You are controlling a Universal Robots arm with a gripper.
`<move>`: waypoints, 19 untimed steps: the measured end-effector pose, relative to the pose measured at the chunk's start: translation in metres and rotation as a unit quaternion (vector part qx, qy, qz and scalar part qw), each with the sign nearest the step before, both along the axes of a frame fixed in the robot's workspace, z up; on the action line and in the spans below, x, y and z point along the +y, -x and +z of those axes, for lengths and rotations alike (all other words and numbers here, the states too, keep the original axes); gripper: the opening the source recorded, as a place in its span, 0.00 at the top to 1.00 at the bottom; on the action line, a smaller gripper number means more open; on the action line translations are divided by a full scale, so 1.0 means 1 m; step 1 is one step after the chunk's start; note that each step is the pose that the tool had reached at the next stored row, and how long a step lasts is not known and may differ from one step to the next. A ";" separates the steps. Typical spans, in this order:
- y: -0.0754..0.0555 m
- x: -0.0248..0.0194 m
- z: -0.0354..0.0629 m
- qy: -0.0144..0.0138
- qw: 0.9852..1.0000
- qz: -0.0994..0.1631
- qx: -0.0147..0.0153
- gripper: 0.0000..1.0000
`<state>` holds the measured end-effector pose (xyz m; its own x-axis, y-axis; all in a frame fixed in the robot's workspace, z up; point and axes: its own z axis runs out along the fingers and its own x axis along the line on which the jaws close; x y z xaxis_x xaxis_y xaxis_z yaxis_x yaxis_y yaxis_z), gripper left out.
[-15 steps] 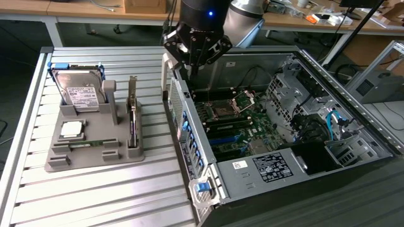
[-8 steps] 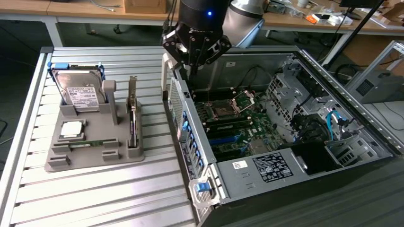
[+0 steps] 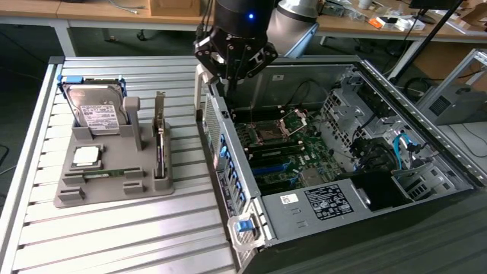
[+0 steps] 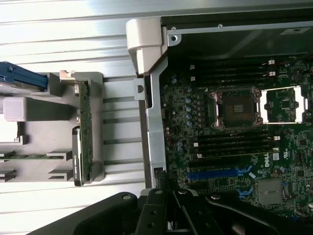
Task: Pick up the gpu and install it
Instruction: 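Reach for the gpu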
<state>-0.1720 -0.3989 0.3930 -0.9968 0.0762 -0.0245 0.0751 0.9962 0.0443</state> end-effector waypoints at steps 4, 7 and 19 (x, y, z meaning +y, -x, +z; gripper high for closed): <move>0.001 0.0000 0.0000 0.000 1.000 0.000 0.000 0.90; 0.003 0.0000 0.0000 0.000 1.000 0.000 0.000 0.90; 0.010 0.0000 -0.0001 0.000 1.000 0.000 0.000 0.90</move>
<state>-0.1821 -0.3989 0.3929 -0.9968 0.0762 -0.0245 0.0751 0.9962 0.0444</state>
